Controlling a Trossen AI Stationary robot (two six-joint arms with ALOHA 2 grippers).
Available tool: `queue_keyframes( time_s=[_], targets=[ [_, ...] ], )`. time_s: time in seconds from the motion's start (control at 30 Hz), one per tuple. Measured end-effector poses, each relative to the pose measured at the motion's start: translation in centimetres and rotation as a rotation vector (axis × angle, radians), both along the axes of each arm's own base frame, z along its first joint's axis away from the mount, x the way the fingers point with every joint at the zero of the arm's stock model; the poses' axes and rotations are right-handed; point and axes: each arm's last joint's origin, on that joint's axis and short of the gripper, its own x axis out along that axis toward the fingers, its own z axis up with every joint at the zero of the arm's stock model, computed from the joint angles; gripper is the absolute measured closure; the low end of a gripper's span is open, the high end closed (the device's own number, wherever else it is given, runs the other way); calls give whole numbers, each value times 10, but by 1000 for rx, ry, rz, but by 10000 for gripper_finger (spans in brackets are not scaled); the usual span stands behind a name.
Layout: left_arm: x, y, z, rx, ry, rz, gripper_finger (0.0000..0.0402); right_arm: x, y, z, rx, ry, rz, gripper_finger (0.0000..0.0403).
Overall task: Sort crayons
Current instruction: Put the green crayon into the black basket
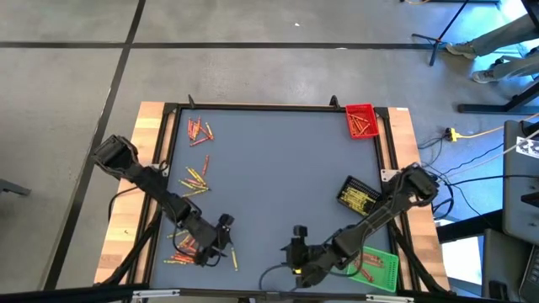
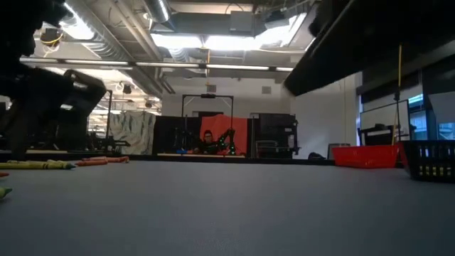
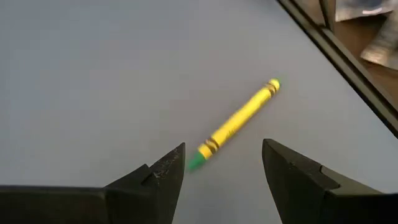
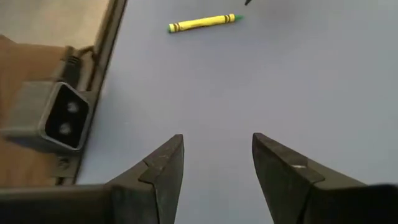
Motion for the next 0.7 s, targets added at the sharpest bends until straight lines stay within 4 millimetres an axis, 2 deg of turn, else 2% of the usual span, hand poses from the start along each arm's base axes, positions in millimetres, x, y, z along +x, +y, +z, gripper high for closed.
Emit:
queue_keyframes(
  time_s=[0.13, 0.3, 0.47, 0.57, 0.7],
  targets=[
    [3, -2, -1, 22, -46, -13, 205, 6, -4, -7, -9, 5, -13, 217],
    [8, -1, -20, 44, -13, -8, 205, 7, -4, -8, -16, -6, -22, 217],
    [16, 0, -31, -8, -7, -15, 208, 10, -2, -4, -41, -61, -9, 217],
    [19, 3, -35, -47, 36, 1, 225, 10, -3, -4, -47, -64, -15, 217],
    [20, 5, -36, -60, 49, 4, 269, 10, -3, -4, -60, -71, -24, 217]
  ],
)
